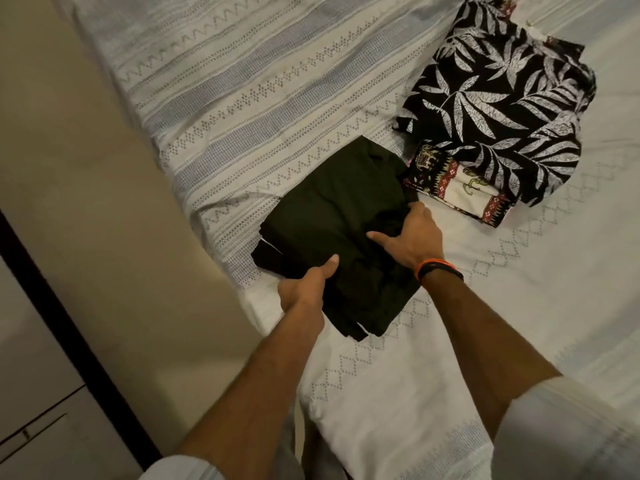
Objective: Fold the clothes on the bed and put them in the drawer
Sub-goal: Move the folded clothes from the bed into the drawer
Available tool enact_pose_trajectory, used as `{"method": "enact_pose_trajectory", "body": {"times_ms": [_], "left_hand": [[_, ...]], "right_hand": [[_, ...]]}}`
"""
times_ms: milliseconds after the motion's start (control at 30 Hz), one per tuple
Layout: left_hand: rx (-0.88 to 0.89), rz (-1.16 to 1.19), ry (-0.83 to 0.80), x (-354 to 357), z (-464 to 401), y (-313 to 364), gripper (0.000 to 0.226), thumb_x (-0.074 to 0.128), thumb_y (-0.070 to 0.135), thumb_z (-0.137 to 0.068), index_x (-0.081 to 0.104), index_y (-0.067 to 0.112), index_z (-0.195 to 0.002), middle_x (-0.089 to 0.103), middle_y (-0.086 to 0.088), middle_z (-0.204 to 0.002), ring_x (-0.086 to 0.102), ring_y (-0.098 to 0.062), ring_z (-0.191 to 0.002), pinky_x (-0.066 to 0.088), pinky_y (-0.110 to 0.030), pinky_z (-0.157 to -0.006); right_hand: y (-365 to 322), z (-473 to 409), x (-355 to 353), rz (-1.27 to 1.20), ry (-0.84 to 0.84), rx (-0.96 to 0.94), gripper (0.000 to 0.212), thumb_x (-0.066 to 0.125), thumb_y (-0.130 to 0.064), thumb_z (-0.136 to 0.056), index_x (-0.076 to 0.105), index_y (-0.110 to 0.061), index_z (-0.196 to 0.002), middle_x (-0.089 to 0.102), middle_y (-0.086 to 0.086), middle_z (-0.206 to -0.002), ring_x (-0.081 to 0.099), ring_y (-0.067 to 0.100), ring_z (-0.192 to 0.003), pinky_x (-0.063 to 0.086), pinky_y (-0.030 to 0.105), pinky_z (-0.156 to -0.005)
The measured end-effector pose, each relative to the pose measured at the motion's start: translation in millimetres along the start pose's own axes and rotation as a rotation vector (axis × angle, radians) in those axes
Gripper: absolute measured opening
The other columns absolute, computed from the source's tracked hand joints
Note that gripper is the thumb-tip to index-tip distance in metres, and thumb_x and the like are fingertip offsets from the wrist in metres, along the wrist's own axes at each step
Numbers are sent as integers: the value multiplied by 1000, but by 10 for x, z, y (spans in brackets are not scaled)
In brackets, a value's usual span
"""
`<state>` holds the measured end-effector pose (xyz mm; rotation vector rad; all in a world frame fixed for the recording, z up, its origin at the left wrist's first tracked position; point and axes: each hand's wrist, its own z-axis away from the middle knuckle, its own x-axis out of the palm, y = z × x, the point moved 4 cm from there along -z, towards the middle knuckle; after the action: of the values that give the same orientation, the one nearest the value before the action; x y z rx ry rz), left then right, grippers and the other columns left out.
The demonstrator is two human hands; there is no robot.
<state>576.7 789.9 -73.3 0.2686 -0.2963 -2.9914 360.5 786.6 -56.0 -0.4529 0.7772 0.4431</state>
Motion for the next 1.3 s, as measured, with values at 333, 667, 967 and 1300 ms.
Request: {"method": "enact_pose_trajectory", "body": {"times_ms": [333,667,967,1300], "left_hand": [[178,-56,-113,-35,-44,204,78,84,28,-72,47,13,-139,63,2,-124,59,-21,-114,46,-40,-106],[496,-388,10,-230,-118,337,55,64,25,-95,42,9,-143,55,-9,-139,51,-29,-128,40,-44,-112],[552,-206,-78,-604,354,399,50,67,10,-92,50,13,-139,59,1,-122,58,-22,-115,47,-39,-105],[706,21,-78,-1814,1525,186,43,65,7,-93,55,14,-134,65,-6,-123,63,-23,-108,51,-35,-97]], "right_hand": [[-25,23,42,-77,94,-59,64,80,-40,-74,59,-5,-123,43,12,-133,44,32,-123,44,47,-104],[-180,-59,152,-363,-191,28,83,82,-35,-78,36,-9,-143,51,13,-142,50,35,-129,42,44,-109],[-244,589,-11,-639,-137,-138,53,74,-21,-87,55,-13,-136,62,7,-132,58,27,-119,47,45,-105],[-713,2091,-253,-748,-169,-427,45,75,-17,-86,61,-15,-128,67,2,-119,64,25,-110,51,45,-101]]}}
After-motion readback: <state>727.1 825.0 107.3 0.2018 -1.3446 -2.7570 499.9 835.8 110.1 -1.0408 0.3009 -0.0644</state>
